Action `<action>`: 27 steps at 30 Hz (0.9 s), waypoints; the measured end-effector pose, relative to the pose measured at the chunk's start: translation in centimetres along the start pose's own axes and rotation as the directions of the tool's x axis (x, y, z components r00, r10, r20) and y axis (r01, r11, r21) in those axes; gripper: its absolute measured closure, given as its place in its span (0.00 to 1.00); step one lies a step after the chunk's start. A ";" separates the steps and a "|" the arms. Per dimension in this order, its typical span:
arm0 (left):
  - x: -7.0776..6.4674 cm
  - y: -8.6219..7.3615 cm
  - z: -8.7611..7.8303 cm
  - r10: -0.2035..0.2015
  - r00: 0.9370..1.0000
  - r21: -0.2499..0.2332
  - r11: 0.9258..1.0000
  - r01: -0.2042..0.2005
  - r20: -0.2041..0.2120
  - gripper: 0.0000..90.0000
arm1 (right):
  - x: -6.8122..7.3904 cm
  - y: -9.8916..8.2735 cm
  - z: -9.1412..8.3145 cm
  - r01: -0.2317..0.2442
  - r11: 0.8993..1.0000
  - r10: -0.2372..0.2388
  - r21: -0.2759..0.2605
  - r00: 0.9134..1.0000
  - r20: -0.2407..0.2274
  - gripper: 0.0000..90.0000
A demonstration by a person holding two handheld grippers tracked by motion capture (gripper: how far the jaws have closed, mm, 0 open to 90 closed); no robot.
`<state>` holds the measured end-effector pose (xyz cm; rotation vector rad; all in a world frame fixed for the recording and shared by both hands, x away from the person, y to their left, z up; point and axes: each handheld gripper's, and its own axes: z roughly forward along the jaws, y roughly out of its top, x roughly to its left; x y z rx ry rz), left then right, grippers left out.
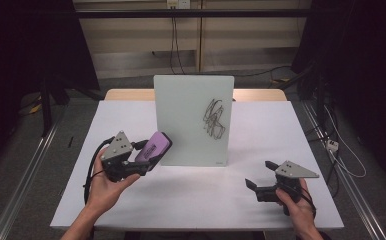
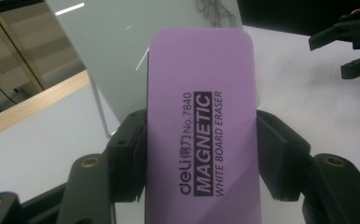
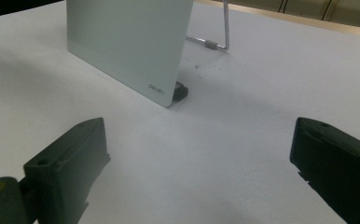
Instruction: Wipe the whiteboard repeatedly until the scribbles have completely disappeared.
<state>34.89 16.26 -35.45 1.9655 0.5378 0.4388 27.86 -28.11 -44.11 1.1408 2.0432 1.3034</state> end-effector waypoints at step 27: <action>-0.7 6.5 4.9 0.046 0.999 -0.032 0.998 -0.046 -0.014 0.46 | -0.1 0.2 0.6 -0.003 1.000 0.003 -0.005 1.000 -0.025 0.04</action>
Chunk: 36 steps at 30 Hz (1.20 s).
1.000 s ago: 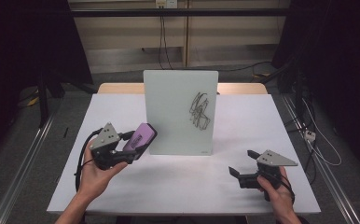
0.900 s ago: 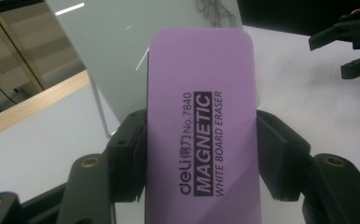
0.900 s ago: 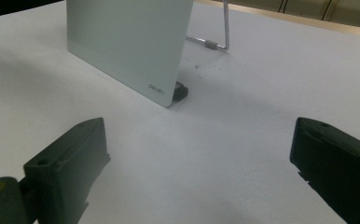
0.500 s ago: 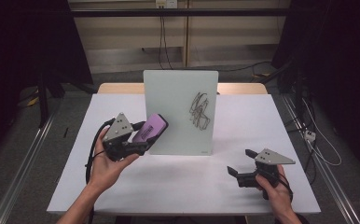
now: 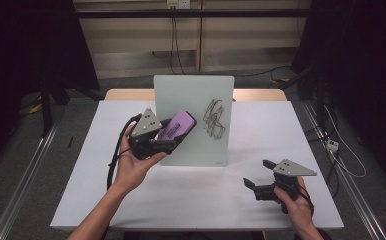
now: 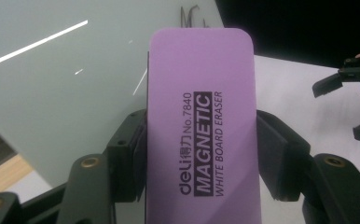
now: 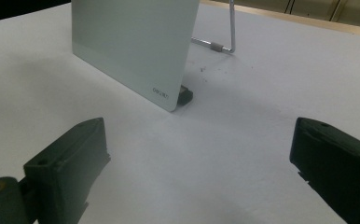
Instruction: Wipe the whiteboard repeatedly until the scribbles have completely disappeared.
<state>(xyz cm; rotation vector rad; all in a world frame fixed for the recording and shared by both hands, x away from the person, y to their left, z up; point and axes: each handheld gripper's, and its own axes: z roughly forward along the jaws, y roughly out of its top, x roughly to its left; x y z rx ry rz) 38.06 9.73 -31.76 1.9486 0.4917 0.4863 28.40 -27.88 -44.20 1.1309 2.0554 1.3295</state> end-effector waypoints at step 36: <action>-0.5 5.1 5.4 0.140 0.988 -0.039 0.989 -0.142 -0.061 0.46 | 0.0 0.1 0.3 0.010 1.000 -0.010 0.006 1.000 -0.004 0.04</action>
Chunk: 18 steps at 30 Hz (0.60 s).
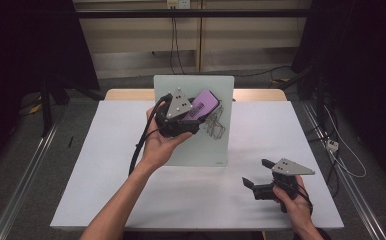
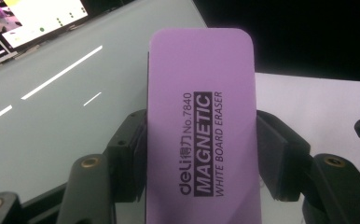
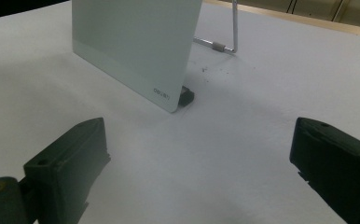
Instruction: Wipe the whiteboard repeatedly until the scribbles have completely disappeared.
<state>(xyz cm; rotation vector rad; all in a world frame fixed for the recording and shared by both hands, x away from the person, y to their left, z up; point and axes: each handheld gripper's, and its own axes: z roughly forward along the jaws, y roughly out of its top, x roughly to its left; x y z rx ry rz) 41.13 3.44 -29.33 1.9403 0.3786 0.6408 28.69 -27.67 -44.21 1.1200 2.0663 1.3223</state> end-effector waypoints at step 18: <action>0.3 0.7 2.1 -0.006 1.000 -0.001 1.000 0.006 -0.009 0.46 | 0.0 -0.1 -0.3 0.000 1.000 0.000 0.000 1.000 0.002 0.04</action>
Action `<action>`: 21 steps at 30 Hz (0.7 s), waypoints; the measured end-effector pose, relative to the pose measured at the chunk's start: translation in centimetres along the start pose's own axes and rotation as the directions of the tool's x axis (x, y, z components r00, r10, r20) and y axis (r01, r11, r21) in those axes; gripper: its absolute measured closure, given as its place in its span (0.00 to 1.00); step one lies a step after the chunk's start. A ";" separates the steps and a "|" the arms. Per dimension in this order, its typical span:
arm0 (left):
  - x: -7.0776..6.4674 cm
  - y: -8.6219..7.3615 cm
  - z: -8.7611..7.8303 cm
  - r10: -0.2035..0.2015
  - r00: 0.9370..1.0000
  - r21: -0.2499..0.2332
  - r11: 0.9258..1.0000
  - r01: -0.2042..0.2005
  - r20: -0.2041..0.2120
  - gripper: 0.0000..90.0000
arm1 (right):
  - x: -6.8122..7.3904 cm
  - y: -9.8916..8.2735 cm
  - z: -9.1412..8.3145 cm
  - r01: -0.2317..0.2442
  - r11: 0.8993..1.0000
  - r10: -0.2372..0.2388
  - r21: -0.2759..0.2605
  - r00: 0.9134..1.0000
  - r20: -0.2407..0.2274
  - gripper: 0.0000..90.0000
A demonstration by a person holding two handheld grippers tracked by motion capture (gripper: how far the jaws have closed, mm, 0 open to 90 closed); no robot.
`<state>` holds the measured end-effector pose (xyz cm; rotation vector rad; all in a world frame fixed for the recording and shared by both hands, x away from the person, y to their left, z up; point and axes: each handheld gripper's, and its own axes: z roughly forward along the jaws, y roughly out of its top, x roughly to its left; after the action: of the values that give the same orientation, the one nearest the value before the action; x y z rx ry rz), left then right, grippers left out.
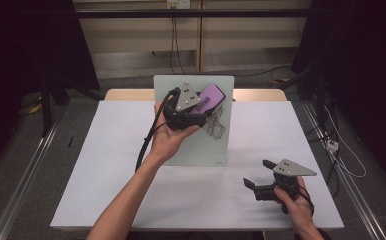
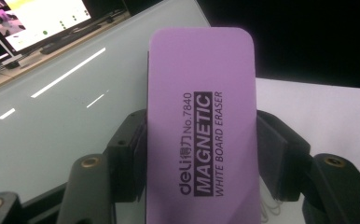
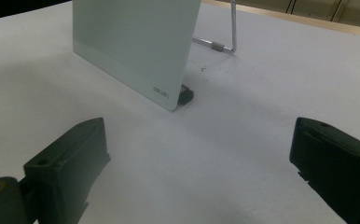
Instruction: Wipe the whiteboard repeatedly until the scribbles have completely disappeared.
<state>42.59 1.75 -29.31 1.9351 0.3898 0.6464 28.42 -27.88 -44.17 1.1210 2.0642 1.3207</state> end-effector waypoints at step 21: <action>-1.3 -0.3 1.0 0.083 0.996 0.066 0.994 -0.084 0.027 0.46 | 0.1 0.0 0.1 -0.001 1.000 0.001 0.001 1.000 -0.004 0.04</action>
<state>42.16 0.43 -30.25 2.0300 0.3200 0.6705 28.43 -27.78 -44.19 1.1207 2.0676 1.3233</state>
